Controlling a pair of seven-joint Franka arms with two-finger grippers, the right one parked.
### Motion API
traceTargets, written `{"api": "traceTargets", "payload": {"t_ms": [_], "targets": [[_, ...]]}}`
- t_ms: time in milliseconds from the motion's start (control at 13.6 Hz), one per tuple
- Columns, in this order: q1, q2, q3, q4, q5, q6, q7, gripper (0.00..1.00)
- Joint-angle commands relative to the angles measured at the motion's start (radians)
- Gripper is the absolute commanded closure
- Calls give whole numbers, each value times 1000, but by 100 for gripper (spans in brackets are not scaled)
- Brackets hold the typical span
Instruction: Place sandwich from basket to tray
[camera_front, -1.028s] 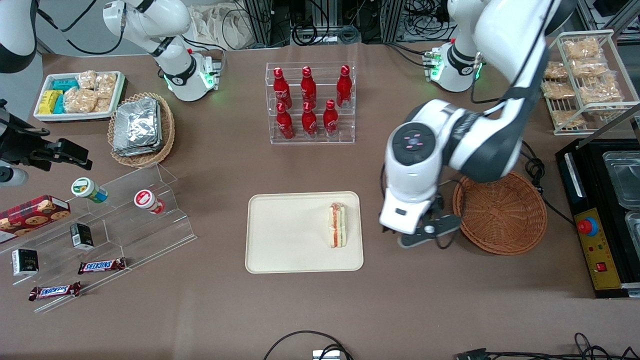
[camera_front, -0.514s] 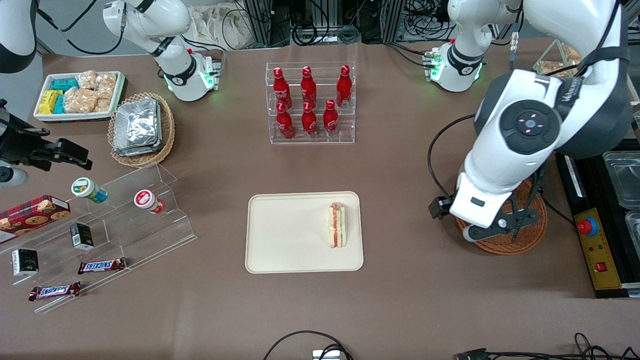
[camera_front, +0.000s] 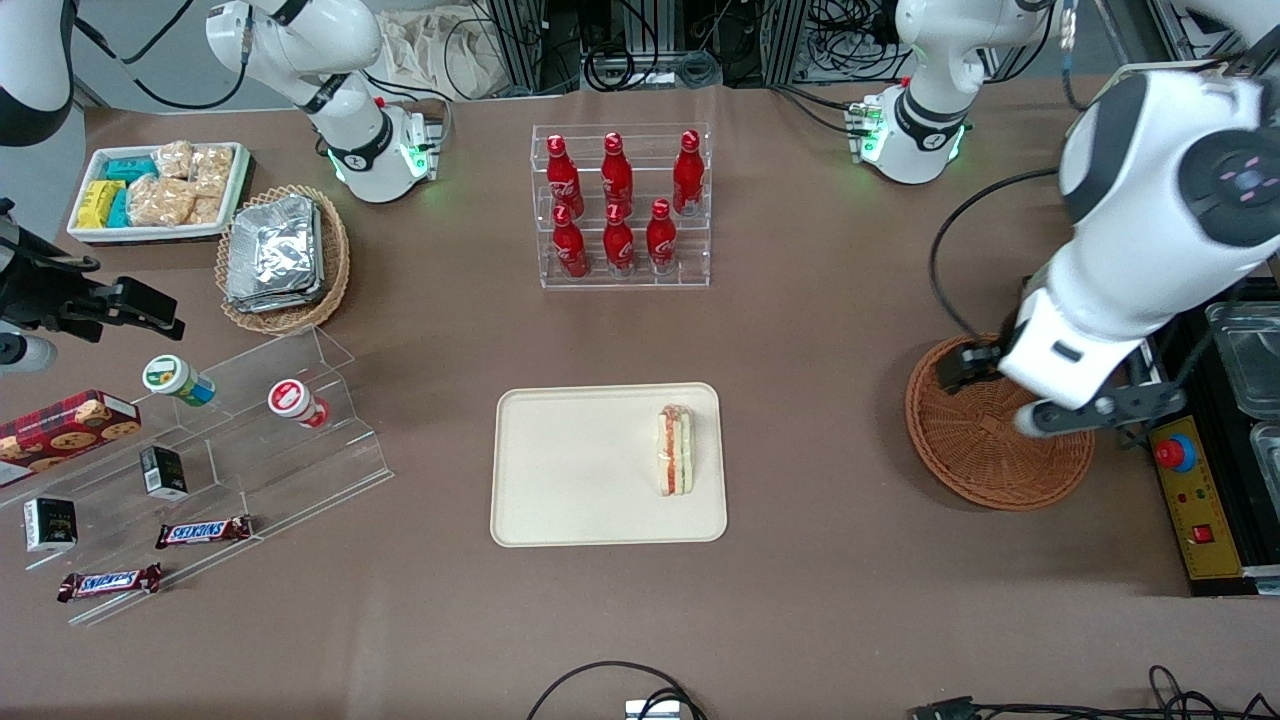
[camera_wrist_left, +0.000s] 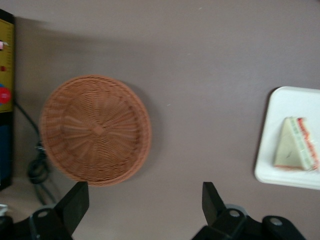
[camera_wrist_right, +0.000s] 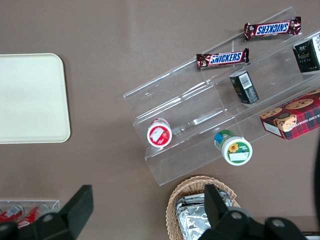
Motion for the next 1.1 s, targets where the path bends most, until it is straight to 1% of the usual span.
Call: {"api": "traceTargets", "payload": {"t_ms": [0, 220, 294, 441, 514, 1028], "targets": [[-32, -136, 98, -133, -54, 2, 117, 0], [-31, -224, 129, -196, -56, -11, 203, 0], [-31, -247, 150, -202, -59, -27, 220, 0], [-25, -281, 159, -199, -91, -66, 236, 0], [-23, -294, 159, -199, -91, -81, 236, 0], [-22, -275, 156, -190, -96, -104, 236, 0]]}}
